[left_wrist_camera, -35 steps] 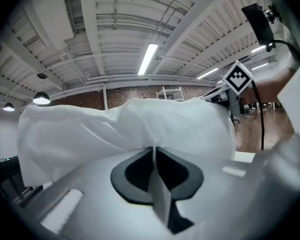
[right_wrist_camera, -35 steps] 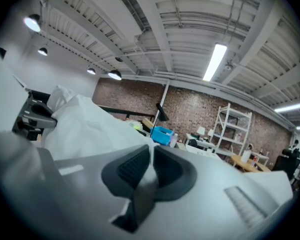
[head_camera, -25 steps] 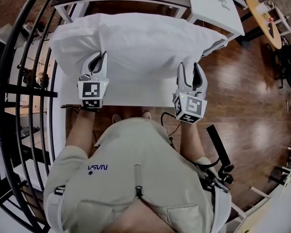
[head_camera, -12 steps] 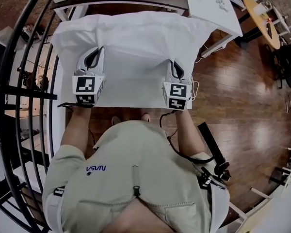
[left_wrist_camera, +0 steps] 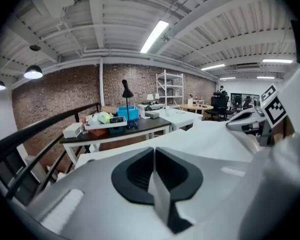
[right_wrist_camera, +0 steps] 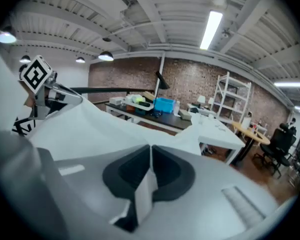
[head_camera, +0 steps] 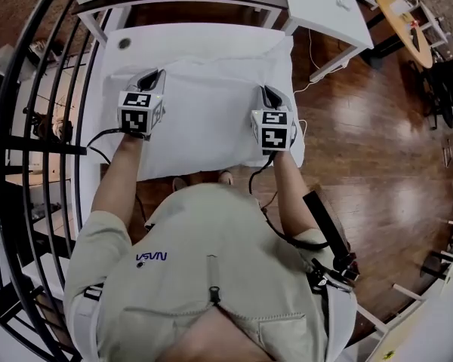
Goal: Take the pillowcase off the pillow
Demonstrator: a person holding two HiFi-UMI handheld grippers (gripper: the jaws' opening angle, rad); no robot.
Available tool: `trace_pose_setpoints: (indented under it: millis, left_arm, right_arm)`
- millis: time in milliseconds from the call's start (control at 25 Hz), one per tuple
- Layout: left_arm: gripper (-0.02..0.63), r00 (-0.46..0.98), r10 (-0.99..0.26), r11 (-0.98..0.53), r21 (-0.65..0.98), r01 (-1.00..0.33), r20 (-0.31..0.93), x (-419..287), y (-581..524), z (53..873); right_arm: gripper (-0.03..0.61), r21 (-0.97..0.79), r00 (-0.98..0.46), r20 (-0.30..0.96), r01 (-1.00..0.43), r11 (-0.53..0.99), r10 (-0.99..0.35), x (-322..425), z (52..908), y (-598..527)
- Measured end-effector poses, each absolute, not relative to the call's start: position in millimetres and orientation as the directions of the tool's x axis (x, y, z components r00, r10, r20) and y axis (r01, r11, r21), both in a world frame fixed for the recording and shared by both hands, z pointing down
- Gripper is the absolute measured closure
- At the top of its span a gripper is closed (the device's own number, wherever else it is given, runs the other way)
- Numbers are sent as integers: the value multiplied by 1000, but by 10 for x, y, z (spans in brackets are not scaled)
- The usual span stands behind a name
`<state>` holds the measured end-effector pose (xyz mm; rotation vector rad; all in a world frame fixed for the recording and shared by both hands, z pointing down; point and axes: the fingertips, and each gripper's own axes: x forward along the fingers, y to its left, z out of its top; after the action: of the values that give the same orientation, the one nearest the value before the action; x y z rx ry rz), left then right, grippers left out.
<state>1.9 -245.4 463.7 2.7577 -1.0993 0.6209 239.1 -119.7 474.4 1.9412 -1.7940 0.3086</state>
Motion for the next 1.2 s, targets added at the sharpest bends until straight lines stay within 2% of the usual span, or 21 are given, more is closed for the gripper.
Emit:
trace_pose_setpoints:
  millis: [80, 200, 280, 320, 360, 400, 520, 600, 720, 760, 880, 1040, 1200]
  left_arm:
    - [606, 645, -627, -714, 9, -700, 438, -31, -2474, 4900]
    - [579, 650, -639, -687, 73, -723, 413, -232, -2337, 4793]
    - [549, 670, -649, -681, 117, -723, 360, -421, -2168, 4589]
    - [513, 687, -647, -683, 148, -715, 332, -522, -2056, 4508]
    - [446, 706, -637, -691, 177, -701, 310, -616, -1915, 4455]
    - [397, 725, -622, -703, 197, -684, 298, -696, -1743, 4440]
    - [378, 758, -554, -751, 186, -633, 345, -782, -1119, 4647]
    - [362, 766, -495, -778, 185, -601, 410, -722, -738, 4899]
    - [393, 784, -415, -795, 235, -559, 462, -562, -343, 5181]
    - [410, 778, -408, -797, 230, -559, 478, -518, -287, 5258]
    - [497, 724, -441, -789, 155, -595, 530, -447, -376, 5506]
    - [514, 677, -500, -784, 48, -618, 541, -443, -723, 5713]
    - [518, 640, -548, -778, -46, -627, 538, -298, -1231, 5559]
  right_arm:
    - [561, 170, 103, 511, -985, -17, -853, 2412, 4997, -1236]
    - [511, 148, 68, 509, -989, 9, -858, 2356, 4984, -1137]
    - [449, 124, 46, 482, -992, 16, -875, 2316, 4842, -993]
    - [426, 115, 36, 473, -993, 21, -880, 2292, 4785, -894]
    - [405, 107, 24, 472, -994, 31, -881, 2260, 4746, -777]
    - [400, 98, 5, 480, -994, 47, -877, 2214, 4726, -645]
    - [411, 41, -116, 558, -985, 166, -822, 1967, 4802, -235]
    - [482, 16, -202, 629, -962, 272, -751, 1746, 4954, -15]
    - [540, -10, -273, 698, -928, 372, -662, 1422, 5235, 174]
    - [540, -9, -275, 710, -924, 383, -648, 1355, 5329, 187]
    - [549, 13, -227, 719, -941, 339, -657, 1349, 5544, 55]
    - [552, 103, -162, 669, -946, 307, -726, 1270, 5578, -237]
    - [554, 220, -118, 598, -927, 305, -792, 1329, 5452, -603]
